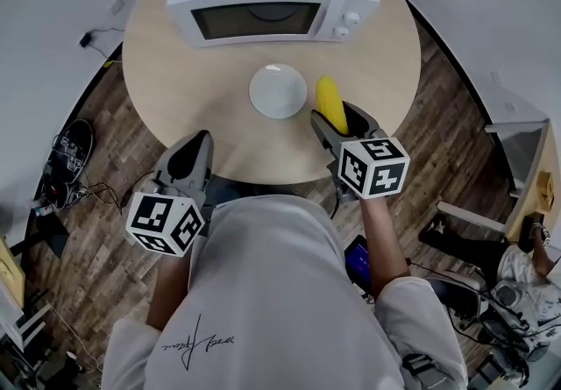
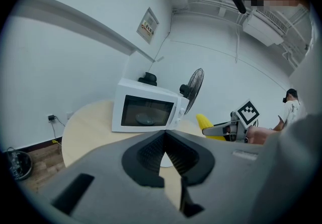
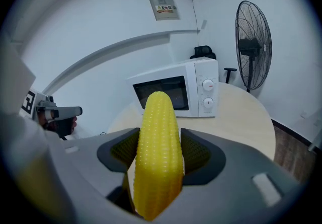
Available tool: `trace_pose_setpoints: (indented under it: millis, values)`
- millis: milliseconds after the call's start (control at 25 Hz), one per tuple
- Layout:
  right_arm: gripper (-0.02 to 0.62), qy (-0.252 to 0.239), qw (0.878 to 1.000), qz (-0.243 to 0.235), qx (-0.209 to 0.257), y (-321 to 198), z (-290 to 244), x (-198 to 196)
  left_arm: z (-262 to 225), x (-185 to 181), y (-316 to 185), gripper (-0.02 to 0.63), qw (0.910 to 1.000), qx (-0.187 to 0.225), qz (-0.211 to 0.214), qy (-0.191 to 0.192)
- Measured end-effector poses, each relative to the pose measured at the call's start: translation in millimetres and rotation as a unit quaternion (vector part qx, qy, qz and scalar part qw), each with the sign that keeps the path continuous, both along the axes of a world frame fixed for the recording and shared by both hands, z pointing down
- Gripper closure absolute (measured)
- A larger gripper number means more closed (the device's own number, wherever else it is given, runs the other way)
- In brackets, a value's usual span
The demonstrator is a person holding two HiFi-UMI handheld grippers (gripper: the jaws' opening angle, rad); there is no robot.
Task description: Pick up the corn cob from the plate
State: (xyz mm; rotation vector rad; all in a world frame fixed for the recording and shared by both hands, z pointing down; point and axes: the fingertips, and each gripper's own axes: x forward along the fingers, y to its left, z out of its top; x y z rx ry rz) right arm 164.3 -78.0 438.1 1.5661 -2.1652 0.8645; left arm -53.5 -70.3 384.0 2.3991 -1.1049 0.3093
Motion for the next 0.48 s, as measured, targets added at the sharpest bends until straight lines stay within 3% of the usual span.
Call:
trace_pose_setpoints:
  millis: [480]
  values:
    - [0.328,-0.023,0.999,0.027,0.032,17,-19,7,1,-4,5,0.609,1.0,-0.003,-0.006,0.003]
